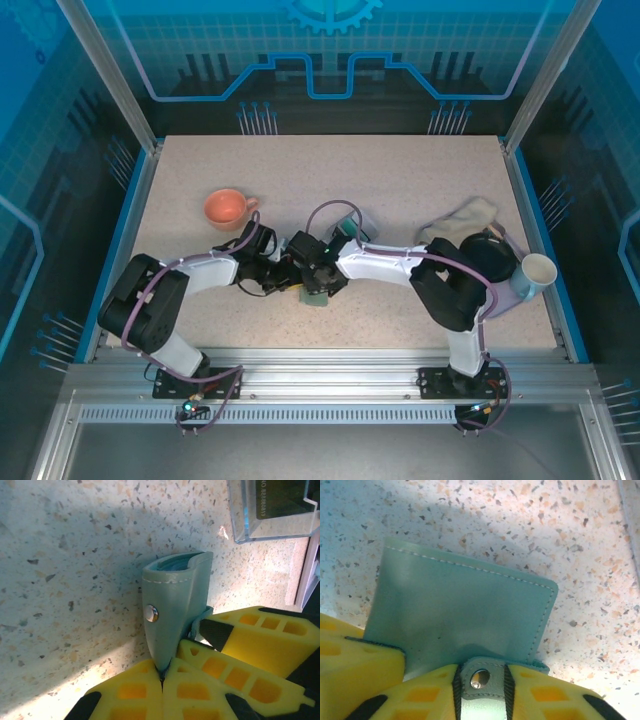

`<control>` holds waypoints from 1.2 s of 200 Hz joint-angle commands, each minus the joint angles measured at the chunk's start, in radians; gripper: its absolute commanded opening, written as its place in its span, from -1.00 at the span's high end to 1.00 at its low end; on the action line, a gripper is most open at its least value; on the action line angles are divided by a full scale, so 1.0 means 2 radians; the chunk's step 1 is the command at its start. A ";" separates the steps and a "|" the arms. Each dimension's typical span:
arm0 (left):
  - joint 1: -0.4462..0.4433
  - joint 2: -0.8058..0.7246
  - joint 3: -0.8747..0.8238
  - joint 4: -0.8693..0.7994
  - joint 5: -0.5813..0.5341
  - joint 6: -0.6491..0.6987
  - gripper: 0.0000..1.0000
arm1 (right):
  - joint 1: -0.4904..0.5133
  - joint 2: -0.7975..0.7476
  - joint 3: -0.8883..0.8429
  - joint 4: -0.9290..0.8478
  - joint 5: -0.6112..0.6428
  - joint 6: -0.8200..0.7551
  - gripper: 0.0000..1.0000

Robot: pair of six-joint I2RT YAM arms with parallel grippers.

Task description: Put the credit cards into the card holder

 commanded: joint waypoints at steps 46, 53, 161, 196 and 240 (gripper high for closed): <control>0.000 -0.033 -0.036 -0.029 0.023 0.037 1.00 | -0.042 -0.040 -0.041 -0.066 0.067 0.004 0.80; 0.000 -0.033 -0.040 -0.026 0.023 0.038 1.00 | -0.049 -0.051 -0.053 -0.062 0.063 0.003 0.83; 0.000 -0.019 -0.027 -0.013 0.037 0.035 1.00 | -0.102 -0.153 -0.113 0.018 -0.108 -0.020 0.15; -0.001 -0.014 -0.019 -0.012 0.039 0.032 1.00 | -0.094 -0.130 -0.090 0.033 -0.166 -0.033 -0.31; -0.003 -0.015 -0.017 -0.013 0.038 0.030 0.97 | -0.063 -0.064 -0.036 0.000 -0.144 -0.030 -0.39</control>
